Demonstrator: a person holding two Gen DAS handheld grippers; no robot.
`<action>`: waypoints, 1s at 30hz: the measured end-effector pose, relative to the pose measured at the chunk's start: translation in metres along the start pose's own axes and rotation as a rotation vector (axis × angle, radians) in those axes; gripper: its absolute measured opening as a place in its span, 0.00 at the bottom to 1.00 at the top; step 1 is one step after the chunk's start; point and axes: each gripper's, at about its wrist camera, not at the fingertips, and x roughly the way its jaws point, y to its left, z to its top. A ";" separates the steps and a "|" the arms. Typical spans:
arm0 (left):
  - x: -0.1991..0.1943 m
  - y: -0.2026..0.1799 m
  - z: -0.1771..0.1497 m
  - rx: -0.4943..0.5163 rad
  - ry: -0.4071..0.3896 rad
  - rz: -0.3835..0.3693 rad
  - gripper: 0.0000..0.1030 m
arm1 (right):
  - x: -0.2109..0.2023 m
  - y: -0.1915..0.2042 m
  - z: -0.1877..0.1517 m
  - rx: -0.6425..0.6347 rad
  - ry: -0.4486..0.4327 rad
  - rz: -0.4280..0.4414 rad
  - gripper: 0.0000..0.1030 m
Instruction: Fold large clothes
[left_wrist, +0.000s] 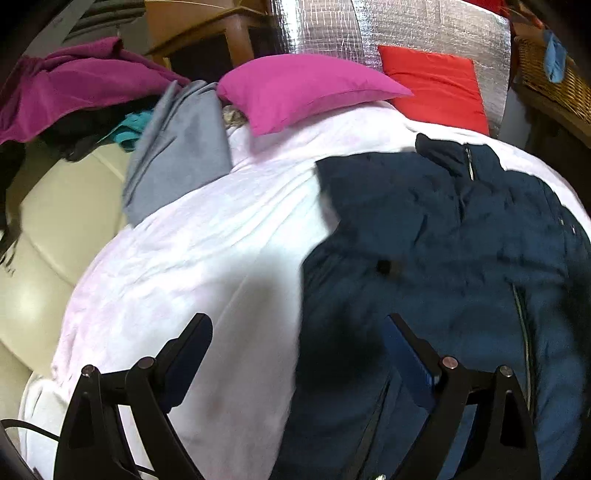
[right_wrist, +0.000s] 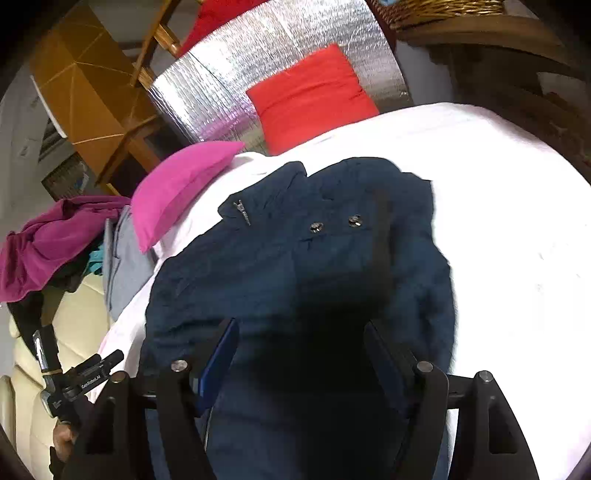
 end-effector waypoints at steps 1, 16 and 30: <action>-0.005 0.006 -0.009 -0.010 0.008 -0.001 0.91 | -0.006 -0.003 -0.003 0.000 -0.006 0.002 0.72; -0.032 0.037 -0.101 -0.075 0.158 -0.037 0.91 | -0.075 -0.044 -0.073 0.088 0.023 0.068 0.74; 0.011 0.050 -0.124 -0.280 0.418 -0.389 0.91 | -0.050 -0.083 -0.119 0.142 0.277 0.050 0.75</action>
